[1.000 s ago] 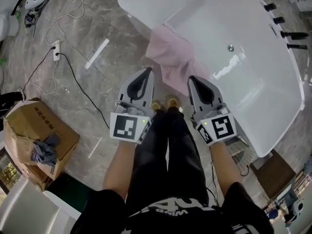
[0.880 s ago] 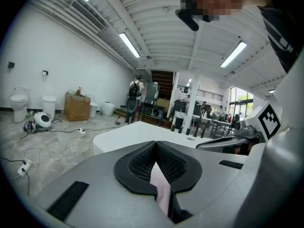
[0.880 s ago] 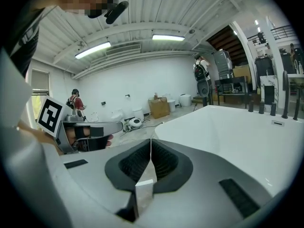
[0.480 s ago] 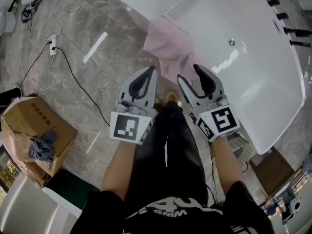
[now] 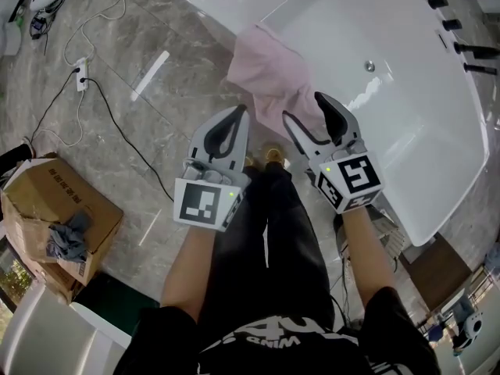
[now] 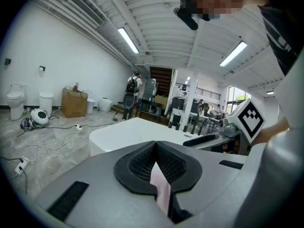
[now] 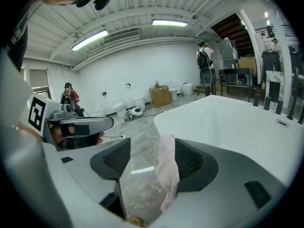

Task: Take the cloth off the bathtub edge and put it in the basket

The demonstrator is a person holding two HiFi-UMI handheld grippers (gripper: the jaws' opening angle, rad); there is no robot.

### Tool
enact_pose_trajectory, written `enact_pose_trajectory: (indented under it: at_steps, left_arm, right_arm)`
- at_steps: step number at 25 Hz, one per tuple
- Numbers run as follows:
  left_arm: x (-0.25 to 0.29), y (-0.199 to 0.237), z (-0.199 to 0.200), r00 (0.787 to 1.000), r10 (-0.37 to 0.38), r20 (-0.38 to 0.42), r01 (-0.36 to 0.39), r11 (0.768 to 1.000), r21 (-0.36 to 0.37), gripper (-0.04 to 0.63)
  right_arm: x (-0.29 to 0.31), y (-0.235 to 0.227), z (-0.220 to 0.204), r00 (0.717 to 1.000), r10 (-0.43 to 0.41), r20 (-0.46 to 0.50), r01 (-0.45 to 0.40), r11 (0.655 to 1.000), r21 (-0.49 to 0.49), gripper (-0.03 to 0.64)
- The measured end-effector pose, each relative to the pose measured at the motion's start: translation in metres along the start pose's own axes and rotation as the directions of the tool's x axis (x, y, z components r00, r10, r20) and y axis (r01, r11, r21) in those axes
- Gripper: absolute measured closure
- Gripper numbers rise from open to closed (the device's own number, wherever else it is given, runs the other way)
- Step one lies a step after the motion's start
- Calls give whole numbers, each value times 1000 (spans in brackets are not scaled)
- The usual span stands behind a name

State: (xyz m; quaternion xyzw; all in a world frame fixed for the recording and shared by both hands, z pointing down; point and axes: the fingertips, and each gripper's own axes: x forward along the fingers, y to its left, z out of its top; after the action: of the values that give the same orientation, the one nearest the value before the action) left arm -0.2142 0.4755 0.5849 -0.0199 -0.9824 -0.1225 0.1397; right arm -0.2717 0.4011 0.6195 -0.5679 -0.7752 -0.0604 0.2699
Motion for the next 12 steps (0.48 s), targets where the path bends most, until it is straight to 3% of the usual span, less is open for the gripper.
enact_pose_trajectory:
  at_steps: [5,12]
  left_arm:
    - [7,1,-6,1000,-10,-12,10,1000,-13,583]
    - [18,4,-14,999,-27,-34,26,999,-23,582]
  right_arm:
    - [24,-19,-12,998,-19,-53,18,999,-29,364]
    - [73,-55,-55,979,-55,-196,45,997,-55,350]
